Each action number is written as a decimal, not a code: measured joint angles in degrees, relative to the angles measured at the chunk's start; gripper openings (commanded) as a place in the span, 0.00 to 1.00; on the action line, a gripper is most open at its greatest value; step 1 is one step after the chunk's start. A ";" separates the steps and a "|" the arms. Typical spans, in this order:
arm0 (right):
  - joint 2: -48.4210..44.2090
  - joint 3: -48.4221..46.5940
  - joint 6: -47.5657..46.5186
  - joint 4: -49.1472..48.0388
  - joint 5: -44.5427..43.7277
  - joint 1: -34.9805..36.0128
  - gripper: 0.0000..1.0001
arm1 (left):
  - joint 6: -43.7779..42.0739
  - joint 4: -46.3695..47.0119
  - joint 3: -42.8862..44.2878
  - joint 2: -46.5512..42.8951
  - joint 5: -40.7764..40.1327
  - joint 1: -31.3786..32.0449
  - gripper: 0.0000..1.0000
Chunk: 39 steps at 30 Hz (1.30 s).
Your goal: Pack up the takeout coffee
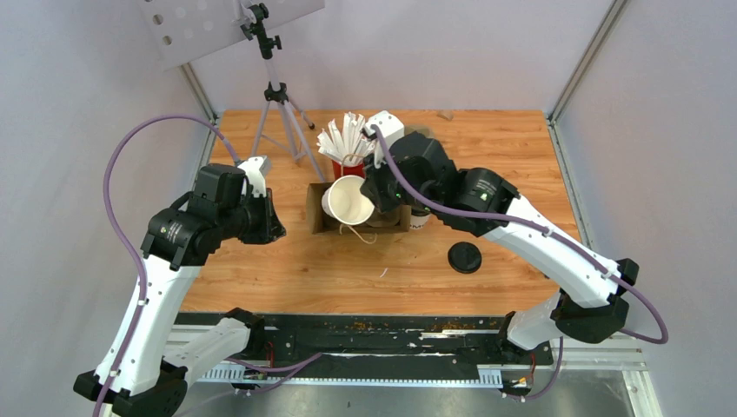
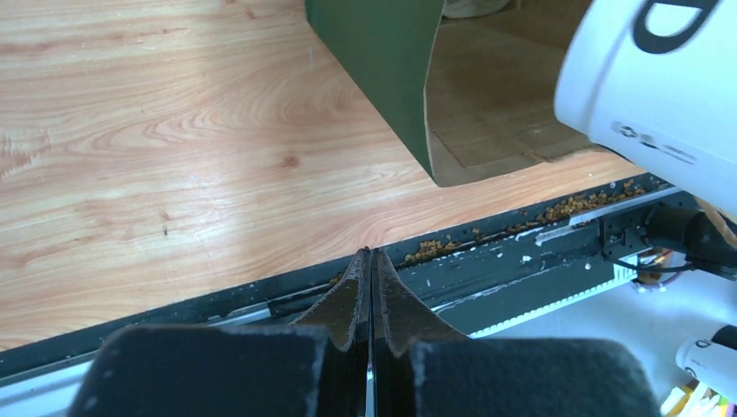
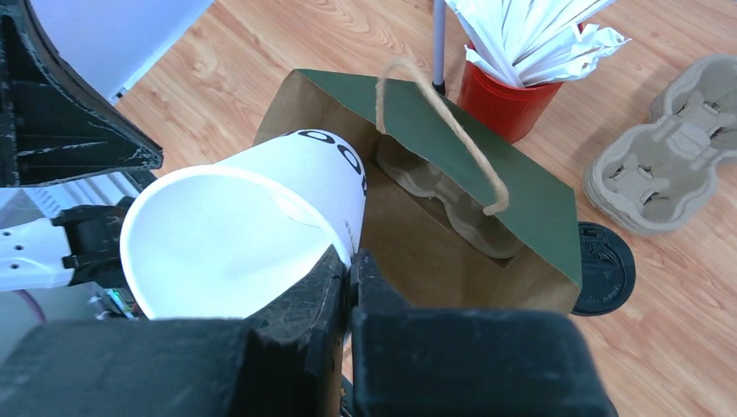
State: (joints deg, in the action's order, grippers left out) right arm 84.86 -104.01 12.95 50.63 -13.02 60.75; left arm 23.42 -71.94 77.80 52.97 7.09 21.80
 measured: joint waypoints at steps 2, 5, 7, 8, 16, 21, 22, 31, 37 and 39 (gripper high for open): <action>-1.81 0.68 0.42 0.04 1.88 -1.22 0.00 | 0.39 0.20 0.76 0.59 0.76 0.00 0.00; -3.19 1.77 1.20 0.11 3.54 -2.21 0.00 | 1.05 1.05 0.81 0.57 2.58 0.00 0.10; -3.26 1.88 2.14 0.13 4.22 -2.47 0.00 | 1.46 2.01 0.81 0.59 4.02 0.00 0.21; -3.26 1.88 2.54 0.15 4.55 -2.56 0.00 | 1.66 2.60 0.81 0.59 4.61 0.00 0.29; -4.17 2.97 3.78 0.37 4.63 -4.37 0.00 | 0.52 10.38 -0.39 0.70 6.36 0.00 0.54; -4.90 5.29 3.96 0.63 4.26 -5.99 0.00 | 0.28 17.59 -6.67 0.83 11.19 0.00 0.63; -4.92 5.70 3.93 0.59 4.22 -6.27 0.00 | 0.28 18.64 -8.24 0.87 12.35 0.00 0.63; -4.92 6.58 3.93 0.52 4.57 -8.02 0.00 | -0.39 21.24 -11.69 2.84 10.82 0.02 0.67; -4.92 6.60 3.91 0.52 5.29 -8.57 0.00 | -1.46 22.43 -10.54 3.80 7.61 0.02 0.45; -4.92 6.60 3.91 0.52 5.66 -8.94 0.00 | -1.57 22.62 -10.54 4.44 7.17 0.02 0.25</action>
State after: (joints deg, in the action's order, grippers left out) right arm 79.94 -97.41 16.86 51.16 -7.35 51.81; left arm 21.85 -49.32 67.26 57.41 14.26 21.82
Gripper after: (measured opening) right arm 0.030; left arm 0.486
